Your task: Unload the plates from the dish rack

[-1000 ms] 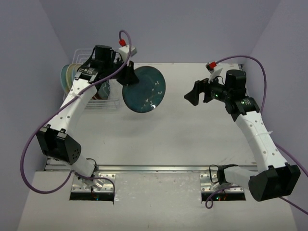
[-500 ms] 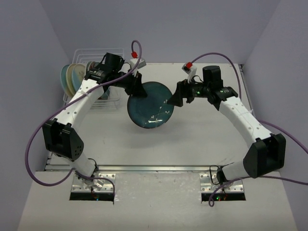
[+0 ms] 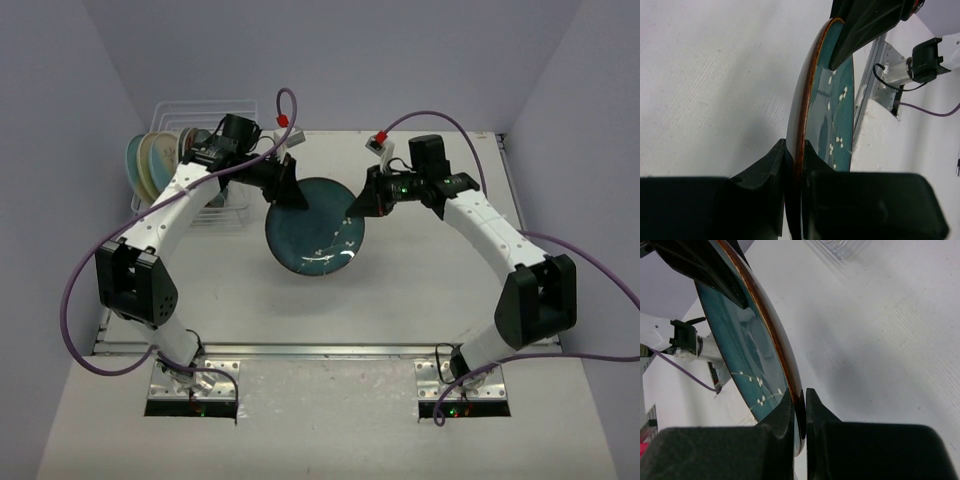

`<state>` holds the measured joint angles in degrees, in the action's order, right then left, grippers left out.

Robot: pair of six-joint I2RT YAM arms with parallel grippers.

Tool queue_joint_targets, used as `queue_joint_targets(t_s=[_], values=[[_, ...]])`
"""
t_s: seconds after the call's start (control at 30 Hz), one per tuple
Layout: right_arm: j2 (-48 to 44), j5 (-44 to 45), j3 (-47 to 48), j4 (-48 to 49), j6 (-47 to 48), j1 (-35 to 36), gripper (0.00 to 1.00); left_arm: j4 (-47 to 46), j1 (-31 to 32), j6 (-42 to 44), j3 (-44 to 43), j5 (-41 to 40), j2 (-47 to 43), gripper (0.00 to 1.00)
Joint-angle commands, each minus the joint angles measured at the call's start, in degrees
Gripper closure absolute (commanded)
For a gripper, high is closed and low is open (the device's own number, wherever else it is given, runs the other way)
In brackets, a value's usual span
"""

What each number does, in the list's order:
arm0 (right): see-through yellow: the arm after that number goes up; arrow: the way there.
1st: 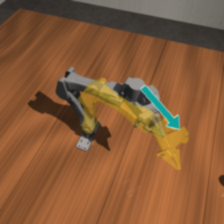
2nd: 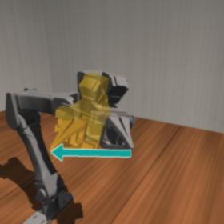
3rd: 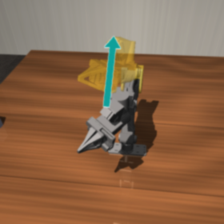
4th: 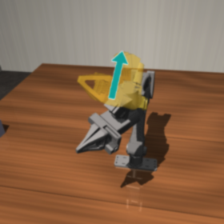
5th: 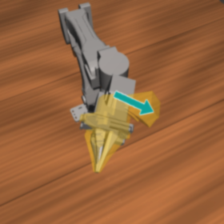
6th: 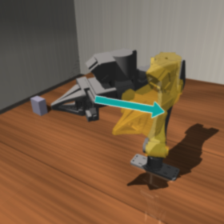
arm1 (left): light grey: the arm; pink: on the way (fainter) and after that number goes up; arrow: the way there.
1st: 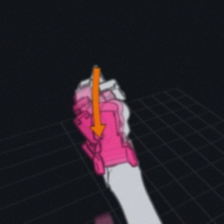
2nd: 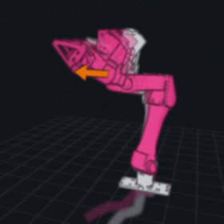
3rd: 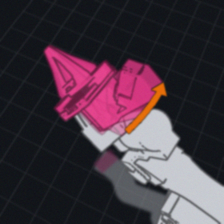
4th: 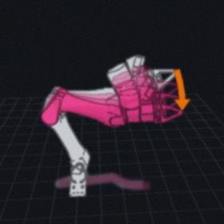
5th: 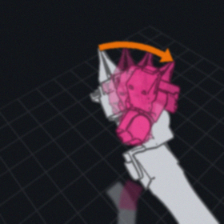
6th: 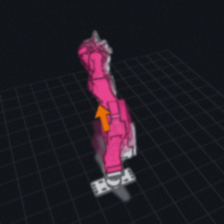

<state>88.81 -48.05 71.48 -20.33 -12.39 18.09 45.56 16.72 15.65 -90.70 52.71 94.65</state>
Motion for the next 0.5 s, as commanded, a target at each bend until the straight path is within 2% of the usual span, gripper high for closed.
queue_joint_targets(t_s=[0.0,0.03,0.07,0.1,0.2,0.27,0.3,0.47], values=[[0.45,-3.44,3.10,-1.00,-2.24,0.70,1.00,-6.60,0.51,-1.81,-2.49,8.32,-0.64,0.99],[0.31,-3.31,2.94,-1.19,-2.42,0.61,1.00,-6.84,0.51,-2.29,-2.56,7.54,-0.24,0.95],[0.23,-2.88,2.68,-1.04,-2.83,0.39,1.00,-7.19,0.51,-3.07,-2.58,6.39,-0.13,0.85],[0.23,-2.42,2.45,-0.48,-3.68,-0.12,1.00,-7.53,0.51,-4.37,-2.75,4.52,0.09,0.67],[1.01,-1.29,1.83,1.23,-8.32,-3.79,1.00,-8.75,0.37,-7.06,-2.75,-3.84,0.21,0.20],[2.51,-0.87,1.68,2.50,-10.89,-7.40,1.00,-9.84,0.08,-8.56,-2.61,-9.86,-0.02,0.05],[3.23,-0.70,1.59,3.06,-12.04,-9.15,1.00,-10.83,-0.26,-9.58,-2.50,-11.12,-0.32,0.01],[7.40,4.89,0.33,7.44,-18.66,-19.46,1.00,-17.93,-5.94,-16.64,-1.21,-22.44,-3.74,0.00]])
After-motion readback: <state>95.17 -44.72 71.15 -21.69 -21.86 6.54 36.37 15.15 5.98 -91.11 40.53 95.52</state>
